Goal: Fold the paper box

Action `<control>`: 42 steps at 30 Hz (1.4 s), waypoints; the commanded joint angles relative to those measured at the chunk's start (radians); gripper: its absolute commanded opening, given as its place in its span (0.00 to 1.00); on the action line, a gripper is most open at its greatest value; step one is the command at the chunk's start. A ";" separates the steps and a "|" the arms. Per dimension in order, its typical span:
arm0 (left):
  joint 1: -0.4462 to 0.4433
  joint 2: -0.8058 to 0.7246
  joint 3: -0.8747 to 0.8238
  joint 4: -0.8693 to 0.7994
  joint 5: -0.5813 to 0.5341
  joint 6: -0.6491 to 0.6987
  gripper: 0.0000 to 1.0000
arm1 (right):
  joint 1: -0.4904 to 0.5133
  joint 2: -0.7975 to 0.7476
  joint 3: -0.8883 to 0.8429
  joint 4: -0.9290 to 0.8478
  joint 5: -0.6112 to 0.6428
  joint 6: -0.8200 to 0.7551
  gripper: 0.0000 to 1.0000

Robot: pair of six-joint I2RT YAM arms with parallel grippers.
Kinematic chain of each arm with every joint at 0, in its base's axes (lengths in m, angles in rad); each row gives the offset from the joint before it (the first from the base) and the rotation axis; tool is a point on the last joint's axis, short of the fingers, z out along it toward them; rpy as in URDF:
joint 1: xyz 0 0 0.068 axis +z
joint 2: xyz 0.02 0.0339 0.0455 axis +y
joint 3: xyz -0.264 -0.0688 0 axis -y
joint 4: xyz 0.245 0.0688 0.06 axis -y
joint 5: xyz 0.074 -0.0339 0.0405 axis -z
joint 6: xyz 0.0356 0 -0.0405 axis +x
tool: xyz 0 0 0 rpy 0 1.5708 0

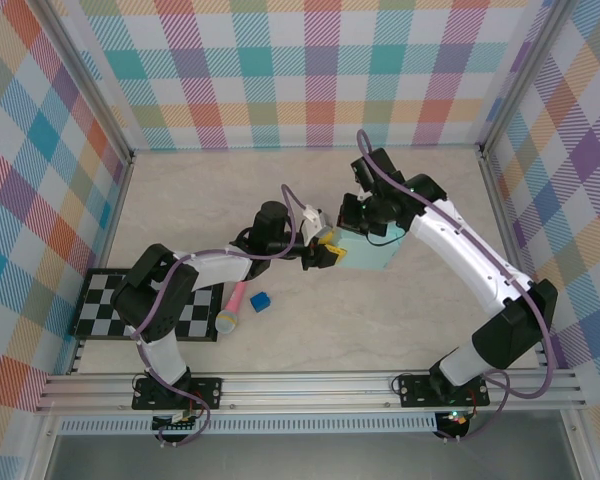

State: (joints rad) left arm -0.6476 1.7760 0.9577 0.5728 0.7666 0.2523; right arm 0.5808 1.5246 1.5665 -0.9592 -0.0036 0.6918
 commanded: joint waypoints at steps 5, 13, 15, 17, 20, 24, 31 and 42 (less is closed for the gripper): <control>-0.015 -0.054 0.013 -0.024 0.061 0.062 0.17 | -0.055 -0.034 -0.022 0.045 -0.015 -0.089 0.00; -0.015 -0.050 0.007 0.006 0.060 0.049 0.17 | -0.054 -0.042 -0.060 0.093 -0.077 -0.128 0.00; -0.015 -0.051 0.004 0.016 0.062 0.043 0.17 | -0.054 -0.048 -0.080 0.110 -0.084 -0.153 0.00; -0.015 -0.052 0.003 0.021 0.068 0.041 0.17 | -0.055 -0.061 -0.113 0.148 -0.102 -0.188 0.00; -0.015 -0.059 0.000 0.020 0.076 0.043 0.17 | -0.055 -0.080 -0.145 0.170 -0.109 -0.223 0.00; -0.015 -0.066 0.000 0.001 0.076 0.059 0.17 | -0.055 -0.094 -0.156 0.169 -0.099 -0.234 0.00; -0.019 -0.058 0.006 -0.009 0.083 0.070 0.17 | -0.055 -0.103 -0.159 0.165 -0.085 -0.252 0.00; -0.044 -0.049 0.026 -0.127 0.084 0.168 0.17 | -0.068 -0.099 -0.158 0.155 -0.118 -0.290 0.00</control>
State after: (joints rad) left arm -0.6598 1.7706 0.9665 0.4580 0.7734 0.3721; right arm 0.5285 1.4387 1.4033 -0.8482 -0.1295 0.4469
